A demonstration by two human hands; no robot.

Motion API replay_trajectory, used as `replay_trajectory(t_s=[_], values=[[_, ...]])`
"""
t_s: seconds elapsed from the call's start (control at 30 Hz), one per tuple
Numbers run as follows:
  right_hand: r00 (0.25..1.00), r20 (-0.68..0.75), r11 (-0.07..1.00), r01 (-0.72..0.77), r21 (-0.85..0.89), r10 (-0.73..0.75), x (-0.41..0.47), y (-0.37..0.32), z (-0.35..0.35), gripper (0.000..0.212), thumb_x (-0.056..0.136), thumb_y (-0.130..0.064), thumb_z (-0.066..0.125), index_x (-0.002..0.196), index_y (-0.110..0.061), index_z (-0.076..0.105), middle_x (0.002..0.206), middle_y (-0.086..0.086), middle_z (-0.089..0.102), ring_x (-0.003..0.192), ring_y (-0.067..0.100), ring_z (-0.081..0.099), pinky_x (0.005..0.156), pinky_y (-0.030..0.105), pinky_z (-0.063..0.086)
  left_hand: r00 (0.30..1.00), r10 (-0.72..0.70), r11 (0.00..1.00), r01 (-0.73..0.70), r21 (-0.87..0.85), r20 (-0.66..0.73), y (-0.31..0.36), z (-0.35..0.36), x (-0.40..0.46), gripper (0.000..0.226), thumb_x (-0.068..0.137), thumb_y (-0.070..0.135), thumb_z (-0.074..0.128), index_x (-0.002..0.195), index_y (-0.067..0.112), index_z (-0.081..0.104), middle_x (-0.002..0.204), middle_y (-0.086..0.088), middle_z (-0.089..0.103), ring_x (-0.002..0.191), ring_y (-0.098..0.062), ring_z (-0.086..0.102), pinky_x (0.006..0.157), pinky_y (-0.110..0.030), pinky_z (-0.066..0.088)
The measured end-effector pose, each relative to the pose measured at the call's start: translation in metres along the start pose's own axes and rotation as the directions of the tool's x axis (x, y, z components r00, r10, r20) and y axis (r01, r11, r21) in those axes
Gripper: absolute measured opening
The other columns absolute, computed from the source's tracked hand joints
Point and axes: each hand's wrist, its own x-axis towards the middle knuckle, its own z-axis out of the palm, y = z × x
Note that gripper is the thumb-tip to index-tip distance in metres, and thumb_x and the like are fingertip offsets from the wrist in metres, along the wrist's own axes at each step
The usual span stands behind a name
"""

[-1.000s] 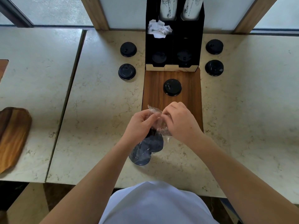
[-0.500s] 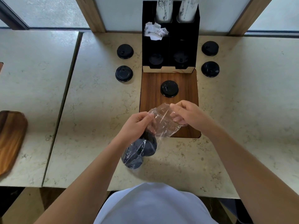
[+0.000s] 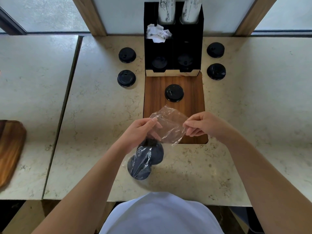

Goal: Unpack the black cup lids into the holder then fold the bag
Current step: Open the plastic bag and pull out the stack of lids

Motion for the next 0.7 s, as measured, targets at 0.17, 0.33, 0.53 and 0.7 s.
replay_trajectory(t_s=[0.17,0.33,0.53,0.7], values=[[0.998,-0.008,0.989,0.068,-0.131,-0.07,-0.002,-0.006,-0.016,0.011,0.094,-0.023,0.071,0.093,-0.018,0.081,0.085,-0.001,0.081,0.082,0.013,0.077,0.076,0.021,0.062,0.999,-0.003,1.0,0.003,-0.003,0.034,0.004,-0.002,0.001,0.041,0.107,0.047,0.046,0.101,0.022,0.078,0.082,-0.012,0.081,0.071,-0.005,0.073,0.093,-0.045,0.045],[0.851,-0.32,0.831,0.214,-0.514,-0.417,-0.001,-0.016,0.0,0.023,0.094,-0.009,0.069,0.115,-0.016,0.068,0.102,-0.006,0.066,0.085,0.0,0.061,0.073,0.006,0.047,1.0,-0.015,1.0,0.015,0.012,-0.003,0.003,0.001,0.006,0.041,0.107,0.049,0.046,0.103,0.021,0.076,0.084,-0.01,0.081,0.085,-0.022,0.079,0.097,-0.047,0.054],[0.907,-0.117,0.787,0.282,-0.548,-0.406,0.007,-0.024,0.046,0.027,0.097,-0.011,0.063,0.125,-0.014,0.066,0.107,-0.004,0.07,0.093,0.009,0.067,0.082,0.021,0.056,1.0,-0.005,0.998,0.004,0.055,0.003,0.007,0.005,0.012,0.04,0.108,0.046,0.046,0.103,0.021,0.076,0.08,-0.001,0.08,0.082,-0.02,0.078,0.079,-0.028,0.057],[0.96,-0.046,0.837,0.218,-0.503,-0.278,0.012,-0.03,0.047,0.014,0.098,-0.017,0.061,0.1,-0.031,0.065,0.092,-0.011,0.067,0.079,0.003,0.063,0.055,0.007,0.044,0.999,0.037,0.998,-0.036,0.05,-0.006,0.008,0.005,0.01,0.043,0.109,0.047,0.044,0.11,0.018,0.075,0.088,-0.013,0.078,0.093,-0.033,0.076,0.095,-0.048,0.058]])
